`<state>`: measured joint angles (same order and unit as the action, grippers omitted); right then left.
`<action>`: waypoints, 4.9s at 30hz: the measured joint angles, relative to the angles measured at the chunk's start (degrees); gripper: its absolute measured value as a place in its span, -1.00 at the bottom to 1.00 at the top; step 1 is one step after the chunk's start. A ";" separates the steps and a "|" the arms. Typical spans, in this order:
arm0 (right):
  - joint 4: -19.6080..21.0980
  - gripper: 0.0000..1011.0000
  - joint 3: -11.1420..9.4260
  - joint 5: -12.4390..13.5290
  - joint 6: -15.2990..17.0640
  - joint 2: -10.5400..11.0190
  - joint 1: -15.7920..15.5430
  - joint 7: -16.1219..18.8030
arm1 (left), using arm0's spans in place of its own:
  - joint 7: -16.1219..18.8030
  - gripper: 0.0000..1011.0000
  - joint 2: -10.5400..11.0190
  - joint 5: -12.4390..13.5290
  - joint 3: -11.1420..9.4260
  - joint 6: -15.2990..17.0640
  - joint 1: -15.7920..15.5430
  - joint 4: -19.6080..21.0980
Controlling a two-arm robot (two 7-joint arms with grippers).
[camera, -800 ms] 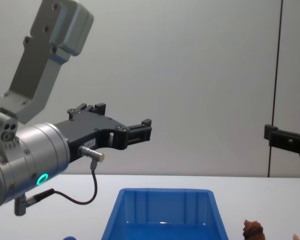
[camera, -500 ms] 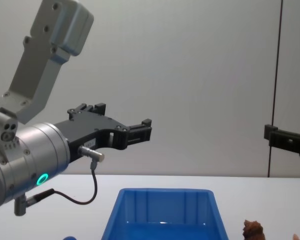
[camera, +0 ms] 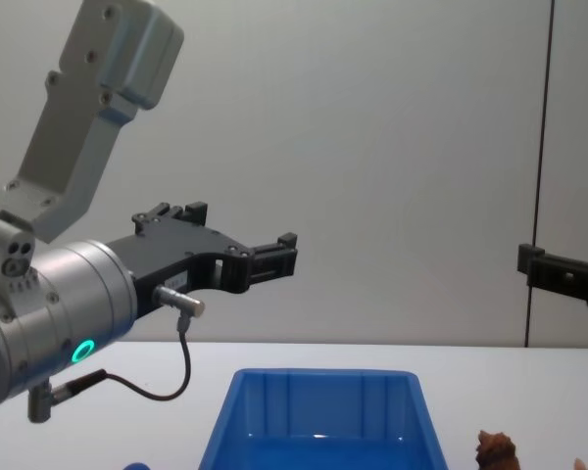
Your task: Pick up the two dolls from the table and place them into the box.
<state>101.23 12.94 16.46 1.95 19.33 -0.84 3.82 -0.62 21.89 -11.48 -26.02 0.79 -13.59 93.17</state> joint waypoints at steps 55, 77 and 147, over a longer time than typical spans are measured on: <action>-1.99 0.98 1.79 -5.20 14.16 -2.97 -3.15 -10.28 | 0.00 0.98 0.00 0.00 0.00 0.00 0.00 0.00; -6.51 0.98 2.65 -6.80 16.35 -5.18 -3.79 -12.20 | 0.00 0.98 0.00 0.00 0.00 0.00 0.00 0.00; -4.94 -0.24 2.27 -11.06 10.49 -7.99 3.92 6.89 | 0.00 0.98 0.00 0.00 0.00 0.00 0.00 0.00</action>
<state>96.29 15.21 5.40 12.44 11.35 3.08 10.72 -0.62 21.89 -11.48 -26.02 0.80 -13.59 93.17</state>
